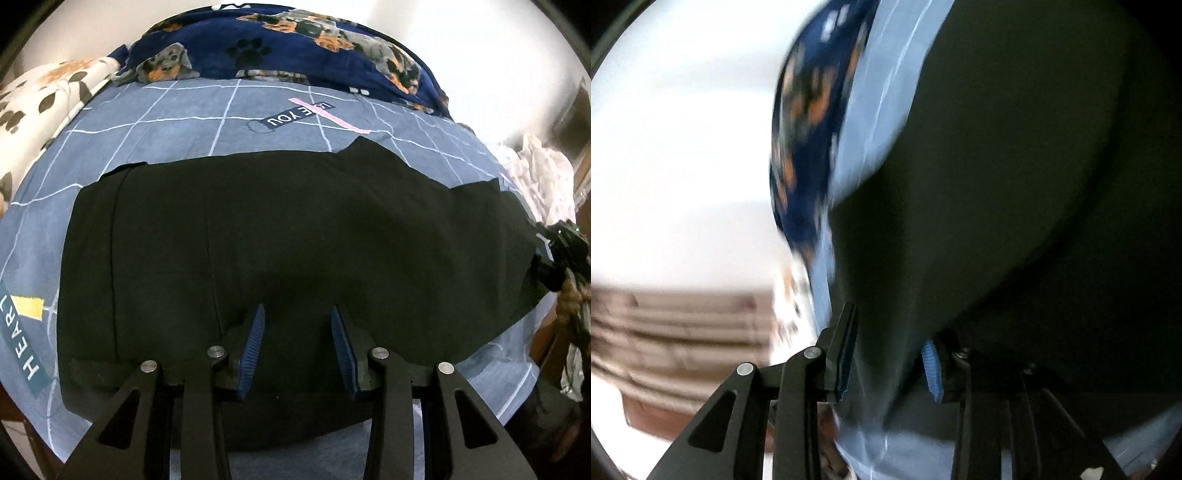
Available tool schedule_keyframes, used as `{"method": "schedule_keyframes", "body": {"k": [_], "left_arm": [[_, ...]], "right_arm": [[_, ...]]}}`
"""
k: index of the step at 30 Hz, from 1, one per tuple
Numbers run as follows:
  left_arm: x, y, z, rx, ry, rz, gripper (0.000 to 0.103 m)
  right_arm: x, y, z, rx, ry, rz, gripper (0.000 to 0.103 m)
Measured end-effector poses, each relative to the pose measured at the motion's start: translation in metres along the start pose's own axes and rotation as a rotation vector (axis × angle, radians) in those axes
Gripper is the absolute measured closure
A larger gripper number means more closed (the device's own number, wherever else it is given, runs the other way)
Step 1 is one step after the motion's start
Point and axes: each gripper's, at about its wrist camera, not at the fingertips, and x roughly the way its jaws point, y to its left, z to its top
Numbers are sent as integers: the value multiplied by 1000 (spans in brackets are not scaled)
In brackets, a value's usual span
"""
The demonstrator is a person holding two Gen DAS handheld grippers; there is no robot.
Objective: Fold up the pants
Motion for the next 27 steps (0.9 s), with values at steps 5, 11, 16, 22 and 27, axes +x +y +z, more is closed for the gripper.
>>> {"method": "schedule_keyframes", "body": {"k": [5, 11, 16, 22, 27], "left_arm": [[0, 2, 1, -22, 6, -9, 64], [1, 1, 2, -30, 6, 6, 64], [1, 0, 2, -27, -1, 10, 64], [2, 1, 3, -12, 5, 7, 64], [2, 4, 2, -7, -1, -6, 64]], "right_arm": [[-59, -47, 82, 116, -230, 100, 75], [-82, -53, 133, 146, -359, 97, 77], [-91, -40, 136, 35, -385, -77, 98], [-141, -31, 108, -32, -444, -87, 99], [-186, -43, 81, -25, -451, -135, 99]]}}
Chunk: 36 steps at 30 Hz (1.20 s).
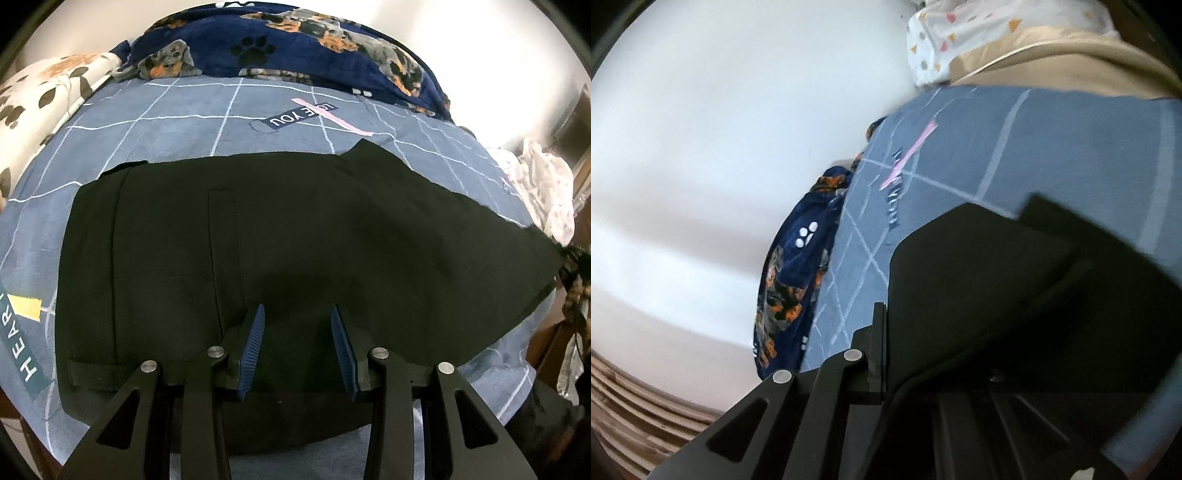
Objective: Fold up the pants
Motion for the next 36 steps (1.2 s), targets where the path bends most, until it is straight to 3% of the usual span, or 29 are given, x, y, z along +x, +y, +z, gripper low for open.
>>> {"method": "schedule_keyframes", "body": {"k": [6, 9, 12, 16, 24, 27, 32, 36], "left_arm": [[1, -3, -1, 39, -5, 13, 64], [1, -2, -1, 37, -5, 10, 64], [1, -3, 0, 35, -7, 13, 64], [1, -3, -1, 33, -9, 12, 64], [1, -1, 0, 17, -8, 4, 64], [1, -1, -1, 11, -10, 3, 64], [0, 1, -1, 4, -14, 0, 64], [0, 3, -1, -14, -21, -9, 64]], "right_arm": [[-5, -49, -9, 95, 43, -58, 99], [-9, -76, -13, 206, 40, 24, 103], [-10, -81, -12, 222, 45, 50, 103], [-23, -95, -10, 321, 50, 130, 88], [-50, -114, -14, 369, 11, 204, 86], [-64, -118, -12, 336, -32, 172, 94], [-69, -105, -7, 234, -33, 96, 94], [-78, -117, -6, 300, -62, 172, 86]]}}
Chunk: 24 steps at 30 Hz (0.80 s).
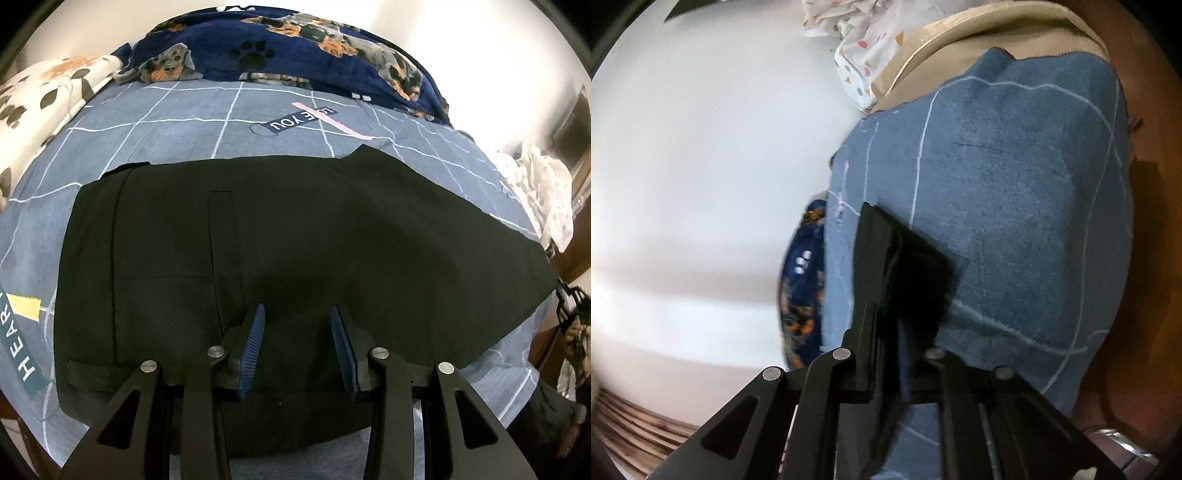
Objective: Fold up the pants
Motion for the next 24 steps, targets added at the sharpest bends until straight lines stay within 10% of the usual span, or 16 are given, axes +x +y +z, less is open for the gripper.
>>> {"method": "schedule_keyframes", "body": {"k": [4, 15, 24], "left_arm": [[-2, 4, -1, -40, -19, -26, 62], [-3, -2, -9, -28, -63, -17, 54], [-5, -22, -27, 68, -124, 69, 24]], "right_arm": [[-28, -10, 2, 108, -132, 110, 71], [-38, 5, -23, 103, -137, 14, 54], [-21, 48, -93, 73, -115, 43, 42]]}}
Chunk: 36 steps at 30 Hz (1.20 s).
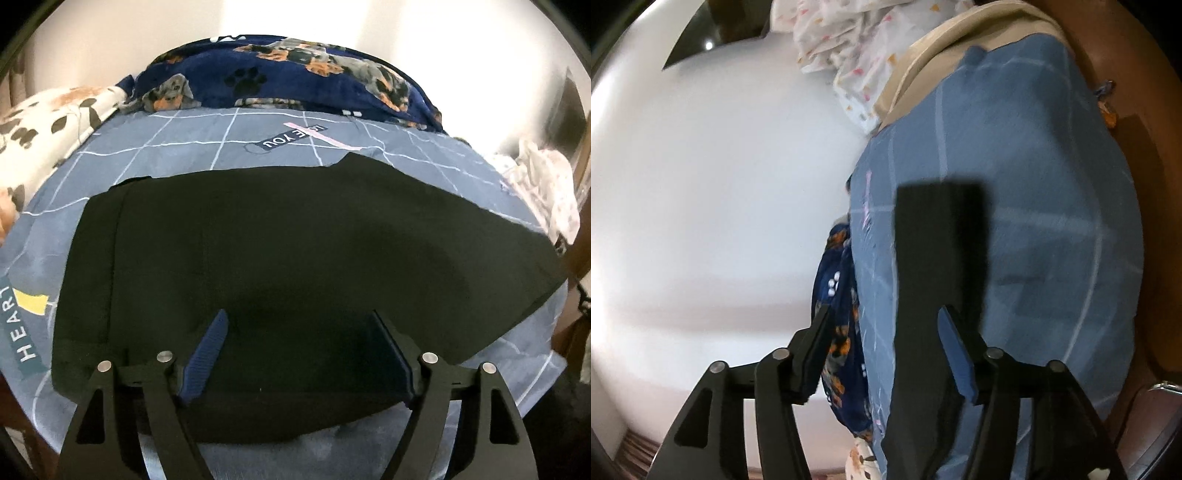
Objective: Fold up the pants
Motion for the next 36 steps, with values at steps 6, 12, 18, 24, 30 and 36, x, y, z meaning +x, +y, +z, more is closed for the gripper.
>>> {"method": "schedule_keyframes", "body": {"k": [6, 12, 18, 24, 30, 36], "left_arm": [[-12, 21, -3, -95, -47, -27, 18], [-21, 73, -10, -426, -133, -131, 16], [-24, 59, -5, -427, -113, -73, 16], [-24, 49, 2, -397, -107, -40, 16], [-17, 37, 5, -302, -79, -13, 16], [-8, 41, 2, -279, -58, 0, 16]], "right_arm": [[2, 18, -34, -98, 13, -60, 40], [3, 36, -38, -222, -40, -156, 39], [-5, 25, -35, -190, 16, -132, 39], [-5, 1, -35, -127, 170, -42, 39], [7, -22, -53, 29, 325, 72, 40], [60, 11, -128, -93, 653, -21, 41]]}}
